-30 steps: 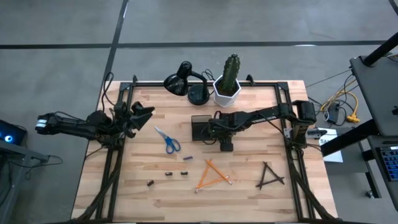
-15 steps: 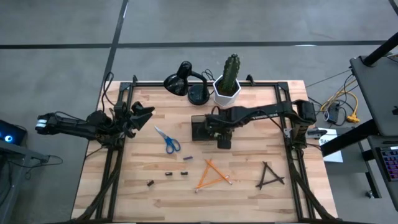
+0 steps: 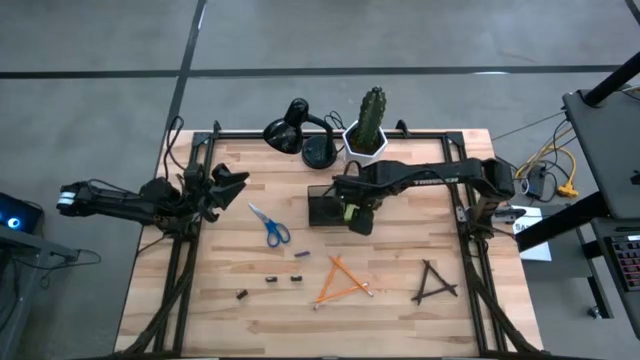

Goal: Pick and place office supplies into organizer
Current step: Put the yellow pencil into the desk organizer

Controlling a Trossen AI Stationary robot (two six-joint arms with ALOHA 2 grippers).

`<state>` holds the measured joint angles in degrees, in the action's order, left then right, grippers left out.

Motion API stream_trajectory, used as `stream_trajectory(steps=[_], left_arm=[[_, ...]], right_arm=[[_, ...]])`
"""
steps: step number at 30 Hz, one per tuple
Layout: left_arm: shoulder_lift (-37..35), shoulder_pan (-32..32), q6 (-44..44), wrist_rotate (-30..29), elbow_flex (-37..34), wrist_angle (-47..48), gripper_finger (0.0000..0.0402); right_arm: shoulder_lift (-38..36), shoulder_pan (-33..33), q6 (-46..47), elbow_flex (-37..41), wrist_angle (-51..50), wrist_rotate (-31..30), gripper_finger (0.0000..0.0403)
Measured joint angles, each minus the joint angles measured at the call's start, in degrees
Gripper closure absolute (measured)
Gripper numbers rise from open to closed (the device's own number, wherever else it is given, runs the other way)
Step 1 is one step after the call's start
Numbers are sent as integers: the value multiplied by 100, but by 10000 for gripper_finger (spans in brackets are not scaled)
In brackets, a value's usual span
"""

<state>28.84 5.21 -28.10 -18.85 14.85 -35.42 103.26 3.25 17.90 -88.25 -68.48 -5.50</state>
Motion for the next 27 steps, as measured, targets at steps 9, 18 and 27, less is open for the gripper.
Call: stream_trajectory(steps=[9,18,27], left_arm=[[0,2,-2,-2,-2,0,214],[0,2,-2,-2,-5,-4,214],[2,1,-2,-2,-5,-4,214]], right_arm=[[-515,0,1464,-48,-558,416,227],[-881,-28,2414,-51,-563,1379,230],[-903,-352,3208,-51,-468,1890,230]])
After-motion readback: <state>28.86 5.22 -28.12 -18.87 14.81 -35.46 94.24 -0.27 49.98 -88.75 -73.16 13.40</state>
